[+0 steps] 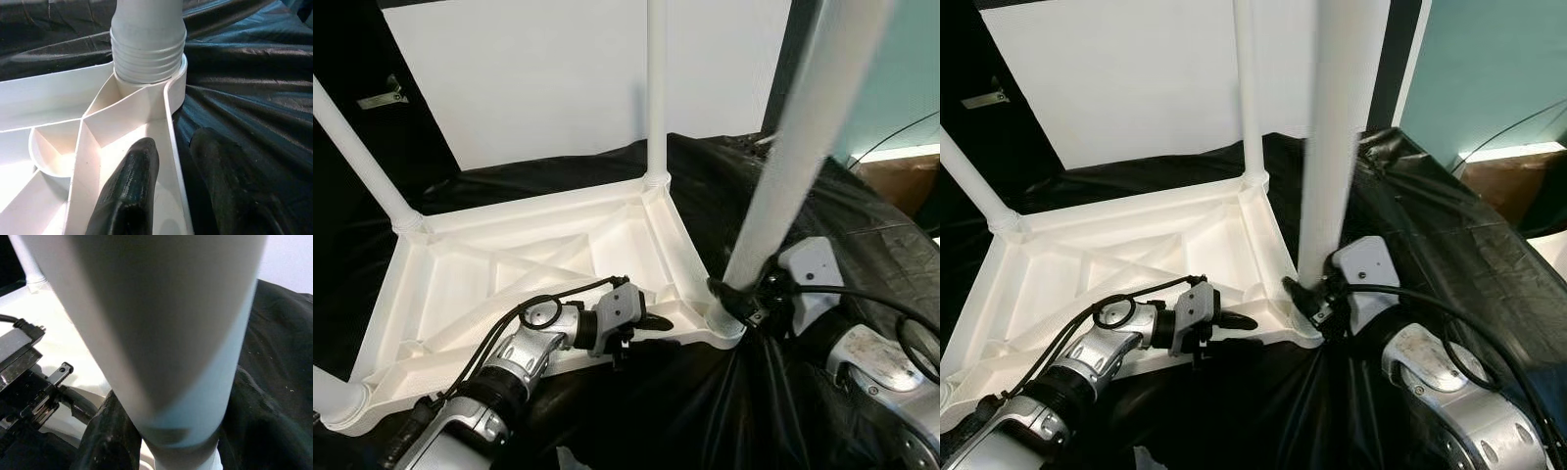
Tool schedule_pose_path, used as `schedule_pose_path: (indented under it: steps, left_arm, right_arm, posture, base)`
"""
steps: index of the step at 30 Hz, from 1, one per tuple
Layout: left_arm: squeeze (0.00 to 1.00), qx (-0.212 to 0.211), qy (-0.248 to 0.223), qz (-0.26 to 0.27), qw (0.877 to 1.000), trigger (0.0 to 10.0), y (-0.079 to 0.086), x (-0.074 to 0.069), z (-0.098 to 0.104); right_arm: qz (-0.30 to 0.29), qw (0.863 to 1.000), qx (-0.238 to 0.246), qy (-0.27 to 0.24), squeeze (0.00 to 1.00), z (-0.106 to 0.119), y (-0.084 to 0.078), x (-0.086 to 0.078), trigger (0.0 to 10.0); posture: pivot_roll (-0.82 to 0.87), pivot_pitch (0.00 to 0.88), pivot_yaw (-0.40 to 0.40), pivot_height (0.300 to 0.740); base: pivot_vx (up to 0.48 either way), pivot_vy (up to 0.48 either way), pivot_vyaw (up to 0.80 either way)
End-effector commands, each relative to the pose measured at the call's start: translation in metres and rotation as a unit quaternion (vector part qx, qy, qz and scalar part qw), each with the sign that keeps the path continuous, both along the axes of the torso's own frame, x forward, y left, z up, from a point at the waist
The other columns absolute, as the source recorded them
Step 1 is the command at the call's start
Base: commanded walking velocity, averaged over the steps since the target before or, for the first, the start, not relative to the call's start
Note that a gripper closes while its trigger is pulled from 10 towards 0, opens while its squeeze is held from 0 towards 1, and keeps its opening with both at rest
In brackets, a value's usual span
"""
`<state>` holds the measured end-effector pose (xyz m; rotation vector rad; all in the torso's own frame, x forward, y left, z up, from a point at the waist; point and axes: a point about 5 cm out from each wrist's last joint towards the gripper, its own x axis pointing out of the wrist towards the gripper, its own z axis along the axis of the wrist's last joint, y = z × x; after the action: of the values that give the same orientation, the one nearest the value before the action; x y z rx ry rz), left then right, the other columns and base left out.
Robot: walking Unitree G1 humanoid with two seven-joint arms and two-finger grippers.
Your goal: Building children table
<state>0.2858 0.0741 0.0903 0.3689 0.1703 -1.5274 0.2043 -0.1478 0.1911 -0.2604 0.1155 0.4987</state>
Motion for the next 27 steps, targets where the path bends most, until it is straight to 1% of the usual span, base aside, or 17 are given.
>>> schedule_pose_path:
  steps: [1, 4, 5, 6, 8, 9, 10, 11, 12, 13, 14, 15, 16, 20, 23, 25, 27]
  left_arm:
    - [0.0, 0.062, 0.043, 0.056, 0.996, 10.0, 0.014, -0.006, -0.034]
    - [0.0, 0.062, 0.041, 0.052, 0.996, 10.0, 0.013, -0.005, -0.033]
    - [0.0, 0.062, 0.039, 0.05, 0.996, 10.0, 0.013, -0.005, -0.033]
    - [0.0, 0.061, 0.039, 0.048, 0.996, 10.0, 0.012, -0.005, -0.033]
    - [0.0, 0.061, 0.04, 0.047, 0.996, 10.0, 0.012, -0.005, -0.033]
    - [0.0, 0.061, 0.04, 0.047, 0.996, 10.0, 0.012, -0.005, -0.033]
    - [0.0, 0.061, 0.042, 0.044, 0.996, 10.0, 0.012, -0.005, -0.033]
    - [0.0, 0.061, 0.042, 0.044, 0.996, 10.0, 0.012, -0.005, -0.033]
    - [0.0, 0.062, 0.043, 0.038, 0.996, 10.0, 0.01, -0.005, -0.033]
    - [0.0, 0.062, 0.043, 0.038, 0.996, 10.0, 0.01, -0.005, -0.033]
    - [0.0, 0.062, 0.043, 0.037, 0.996, 10.0, 0.01, -0.005, -0.033]
    - [0.0, 0.062, 0.043, 0.037, 0.996, 10.0, 0.01, -0.005, -0.033]
    - [0.0, 0.061, 0.043, 0.036, 0.997, 10.0, 0.009, -0.004, -0.032]
    - [0.0, 0.059, 0.042, 0.035, 0.997, 10.0, 0.007, -0.003, -0.032]
    - [0.0, 0.058, 0.043, 0.036, 0.997, 10.0, 0.007, -0.003, -0.032]
    - [0.0, 0.057, 0.045, 0.037, 0.997, 10.0, 0.007, -0.003, -0.033]
    - [0.0, 0.057, 0.045, 0.037, 0.997, 10.0, 0.007, -0.003, -0.033]
  right_arm:
    - [-0.04, 0.995, -0.008, 0.087, 0.0, -0.029, -0.012, -0.001, 10.0]
    - [-0.052, 0.995, 0.005, 0.087, 0.0, -0.028, -0.014, -0.002, 10.0]
    - [-0.059, 0.994, 0.013, 0.087, 0.0, -0.028, -0.016, -0.002, 10.0]
    - [-0.074, 0.992, 0.033, 0.092, 0.0, -0.028, -0.018, -0.004, 10.0]
    - [-0.084, 0.99, 0.048, 0.098, 0.0, -0.029, -0.018, -0.005, 10.0]
    - [-0.084, 0.99, 0.048, 0.098, 0.0, -0.029, -0.018, -0.005, 10.0]
    - [-0.094, 0.986, 0.074, 0.112, 0.0, -0.03, -0.017, -0.005, 10.0]
    - [-0.094, 0.986, 0.074, 0.112, 0.0, -0.03, -0.017, -0.005, 10.0]
    - [-0.113, 0.976, 0.123, 0.141, 0.0, -0.028, -0.016, -0.003, 10.0]
    - [-0.113, 0.976, 0.123, 0.141, 0.0, -0.028, -0.016, -0.003, 10.0]
    - [-0.12, 0.971, 0.137, 0.152, 0.0, -0.028, -0.016, -0.001, 10.0]
    - [-0.12, 0.971, 0.137, 0.152, 0.0, -0.028, -0.016, -0.001, 10.0]
    - [-0.128, 0.968, 0.145, 0.159, 0.0, -0.028, -0.017, 0.001, 10.0]
    - [-0.132, 0.966, 0.146, 0.171, 0.0, -0.026, -0.02, 0.004, 10.0]
    - [-0.126, 0.966, 0.14, 0.176, 0.0, -0.024, -0.02, 0.006, 10.0]
    - [-0.113, 0.969, 0.128, 0.181, 0.0, -0.021, -0.019, 0.008, 10.0]
    - [-0.113, 0.969, 0.128, 0.181, 0.0, -0.021, -0.019, 0.008, 10.0]
  posture:
    - [-0.23, 0.043, 0.058, 0.74]
    - [-0.23, 0.043, 0.058, 0.74]
    - [-0.23, 0.043, 0.058, 0.74]
    - [-0.24, 0.045, 0.061, 0.74]
    - [-0.24, 0.045, 0.061, 0.74]
    - [-0.24, 0.045, 0.061, 0.74]
    - [-0.25, 0.046, 0.066, 0.74]
    - [-0.25, 0.046, 0.066, 0.74]
    - [-0.26, 0.043, 0.068, 0.74]
    - [-0.26, 0.043, 0.068, 0.74]
    - [-0.26, 0.043, 0.068, 0.74]
    - [-0.26, 0.043, 0.068, 0.74]
    - [-0.26, 0.042, 0.069, 0.74]
    - [-0.26, 0.04, 0.066, 0.74]
    - [-0.25, 0.039, 0.061, 0.74]
    - [-0.25, 0.039, 0.057, 0.74]
    - [-0.25, 0.039, 0.057, 0.74]
  base:
    - [0.0, 0.0, 0.0]
    - [0.0, 0.0, 0.0]
    - [0.0, 0.0, 0.0]
    - [0.0, 0.0, 0.0]
    - [0.0, 0.0, 0.0]
    - [0.0, 0.0, 0.0]
    - [0.0, 0.0, 0.0]
    - [0.0, 0.0, 0.0]
    - [0.0, 0.0, 0.0]
    - [0.0, 0.0, 0.0]
    - [0.0, 0.0, 0.0]
    - [0.0, 0.0, 0.0]
    - [0.0, 0.0, 0.0]
    - [0.0, 0.0, 0.0]
    - [0.0, 0.0, 0.0]
    - [0.0, 0.0, 0.0]
    - [0.0, 0.0, 0.0]
